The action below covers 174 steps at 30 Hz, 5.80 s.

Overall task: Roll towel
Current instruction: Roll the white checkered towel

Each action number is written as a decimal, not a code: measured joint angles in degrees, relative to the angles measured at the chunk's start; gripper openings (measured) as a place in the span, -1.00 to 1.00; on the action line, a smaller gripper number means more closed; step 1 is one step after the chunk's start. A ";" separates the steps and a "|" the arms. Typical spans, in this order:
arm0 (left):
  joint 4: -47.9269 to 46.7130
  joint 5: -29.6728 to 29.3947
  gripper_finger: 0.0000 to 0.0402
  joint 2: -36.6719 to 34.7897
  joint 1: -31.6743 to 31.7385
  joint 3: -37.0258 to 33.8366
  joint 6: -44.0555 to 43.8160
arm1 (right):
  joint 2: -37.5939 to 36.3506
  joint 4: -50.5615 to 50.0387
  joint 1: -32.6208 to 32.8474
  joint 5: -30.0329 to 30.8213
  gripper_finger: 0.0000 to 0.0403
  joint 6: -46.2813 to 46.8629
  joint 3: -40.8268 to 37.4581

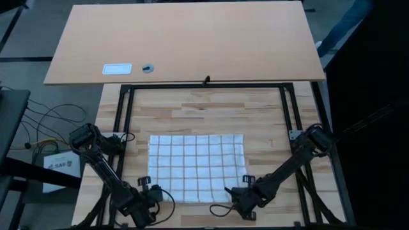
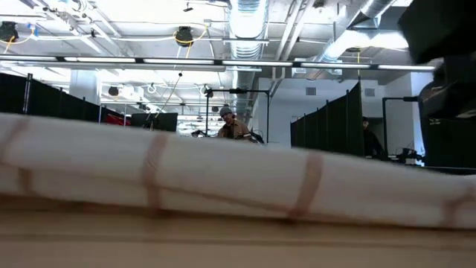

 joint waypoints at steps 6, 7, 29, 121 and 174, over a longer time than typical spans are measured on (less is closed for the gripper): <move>0.69 2.42 -1.00 -0.02 -1.41 0.96 -1.88 | -3.98 1.11 1.34 -0.55 -1.00 3.64 0.02; 1.05 2.80 -1.00 -0.05 -1.51 0.96 -1.93 | -4.64 1.07 1.45 -0.52 -1.00 4.05 0.02; 10.22 9.03 -1.00 -10.10 -1.67 -2.94 -1.82 | -11.13 7.36 -3.34 -15.11 -1.00 -2.16 -1.90; 16.75 12.06 -0.48 -29.97 11.84 -31.20 2.71 | -10.94 8.36 -24.79 -31.07 -1.00 -20.47 -10.01; 13.18 3.32 -0.49 -30.01 6.05 -28.27 -6.85 | -10.92 4.46 -30.54 -31.20 -1.00 -25.61 -10.01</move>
